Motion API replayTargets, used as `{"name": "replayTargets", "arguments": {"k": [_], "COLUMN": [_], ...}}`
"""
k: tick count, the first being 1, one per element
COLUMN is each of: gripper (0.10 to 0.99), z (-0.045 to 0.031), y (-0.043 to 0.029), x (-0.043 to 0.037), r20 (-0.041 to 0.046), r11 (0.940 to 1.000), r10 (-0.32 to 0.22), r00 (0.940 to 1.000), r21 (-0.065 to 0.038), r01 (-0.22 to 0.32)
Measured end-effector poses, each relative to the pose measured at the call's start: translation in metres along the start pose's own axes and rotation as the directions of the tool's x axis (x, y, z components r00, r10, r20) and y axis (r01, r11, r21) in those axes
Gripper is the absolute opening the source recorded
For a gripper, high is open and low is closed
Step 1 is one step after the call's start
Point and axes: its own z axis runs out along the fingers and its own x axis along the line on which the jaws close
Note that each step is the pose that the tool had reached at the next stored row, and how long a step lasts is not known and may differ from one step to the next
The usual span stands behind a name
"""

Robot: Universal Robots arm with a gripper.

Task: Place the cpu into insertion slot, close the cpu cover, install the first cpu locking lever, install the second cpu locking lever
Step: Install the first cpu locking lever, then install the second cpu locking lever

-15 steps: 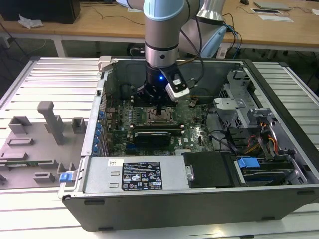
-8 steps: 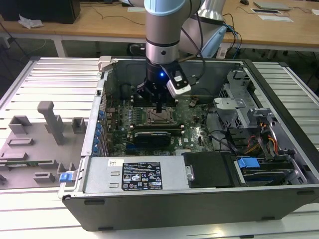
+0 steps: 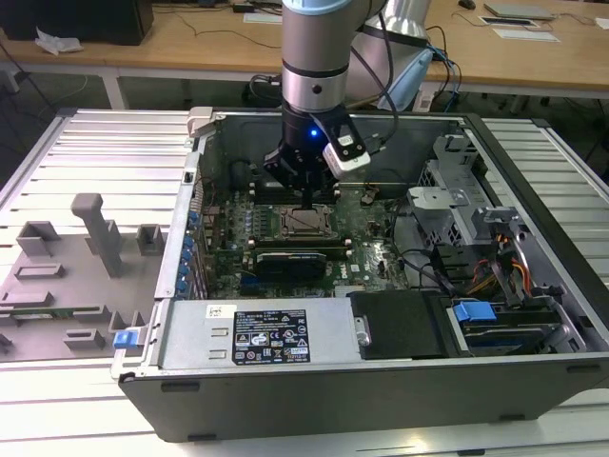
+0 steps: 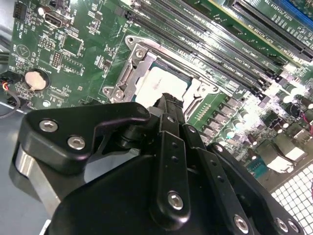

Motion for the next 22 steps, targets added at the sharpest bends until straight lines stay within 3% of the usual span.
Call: {"name": "replayTargets", "arguments": {"k": [17,22], "gripper": [0.106,0.106], "z": [0.0,-0.0005], "y": [-0.0001,-0.0054], "x": [0.0,0.0006], "r20": [-0.0003,-0.0003], "r11": [1.0,1.0], "r10": [0.0,0.0], "r00": [1.0,1.0], "r21": [0.0,0.0], "r01": [0.0,0.0]}}
